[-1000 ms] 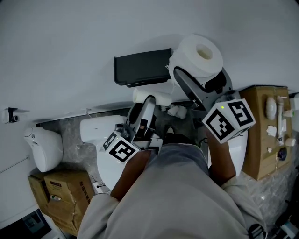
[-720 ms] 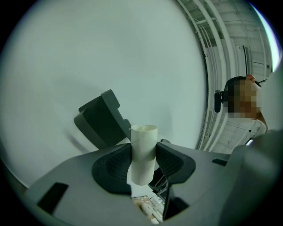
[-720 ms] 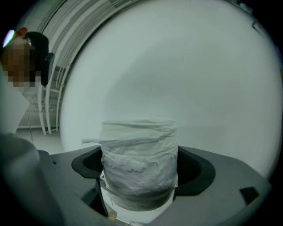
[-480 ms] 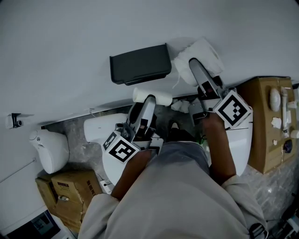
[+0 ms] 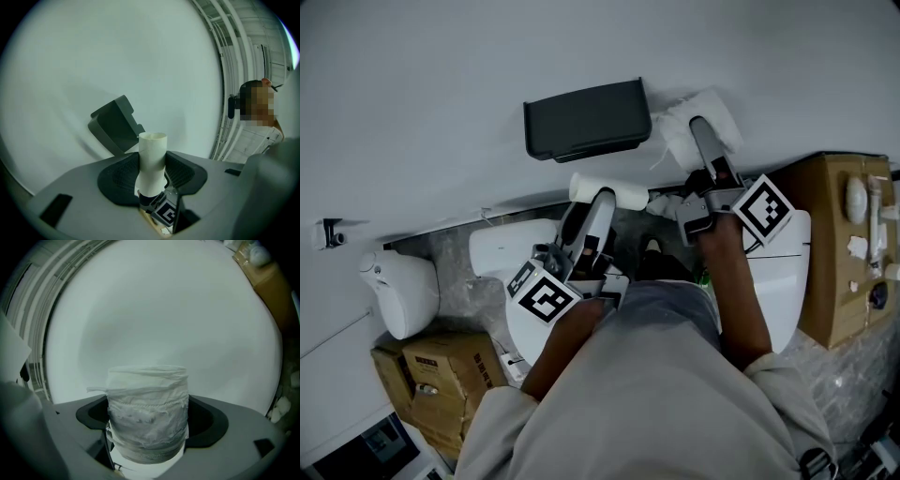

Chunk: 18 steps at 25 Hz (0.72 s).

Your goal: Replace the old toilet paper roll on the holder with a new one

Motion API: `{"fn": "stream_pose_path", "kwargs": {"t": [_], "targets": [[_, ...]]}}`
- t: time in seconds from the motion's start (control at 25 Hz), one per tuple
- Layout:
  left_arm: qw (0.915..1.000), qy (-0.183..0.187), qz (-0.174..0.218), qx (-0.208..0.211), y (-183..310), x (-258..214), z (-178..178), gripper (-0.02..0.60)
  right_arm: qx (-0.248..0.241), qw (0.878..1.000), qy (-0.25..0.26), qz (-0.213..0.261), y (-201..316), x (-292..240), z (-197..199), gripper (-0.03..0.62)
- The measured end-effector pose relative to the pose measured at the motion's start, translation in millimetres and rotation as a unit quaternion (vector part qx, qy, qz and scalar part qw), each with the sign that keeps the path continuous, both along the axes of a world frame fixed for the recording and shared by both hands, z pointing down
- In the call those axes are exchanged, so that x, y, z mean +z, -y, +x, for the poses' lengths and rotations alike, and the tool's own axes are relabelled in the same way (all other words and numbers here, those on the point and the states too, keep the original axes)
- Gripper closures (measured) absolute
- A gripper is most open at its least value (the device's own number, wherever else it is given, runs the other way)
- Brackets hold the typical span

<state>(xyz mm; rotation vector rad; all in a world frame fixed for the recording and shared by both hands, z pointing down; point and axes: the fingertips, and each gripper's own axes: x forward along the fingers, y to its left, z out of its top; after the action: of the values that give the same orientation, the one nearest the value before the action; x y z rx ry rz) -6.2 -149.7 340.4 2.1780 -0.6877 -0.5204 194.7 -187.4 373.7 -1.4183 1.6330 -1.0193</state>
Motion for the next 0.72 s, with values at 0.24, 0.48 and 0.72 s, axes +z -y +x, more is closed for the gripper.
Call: {"fn": "stream_pose_path", "kwargs": {"t": [0.24,0.48,0.72], "targets": [[1.0000,0.000,-0.004,-0.006,-1,2,-2,0.410,-0.001,0.996,0.093,-0.008,6,25,-16,0.118],[0.9999,0.003,-0.009,-0.013,3,6,-3,0.411,-0.006,0.988,0.152,-0.003,14,35,-28,0.118],[0.9998,0.001,-0.014,-0.017,3,9,-4,0.411,-0.004,0.982,0.191,0.007,16,37,-30,0.118]]}}
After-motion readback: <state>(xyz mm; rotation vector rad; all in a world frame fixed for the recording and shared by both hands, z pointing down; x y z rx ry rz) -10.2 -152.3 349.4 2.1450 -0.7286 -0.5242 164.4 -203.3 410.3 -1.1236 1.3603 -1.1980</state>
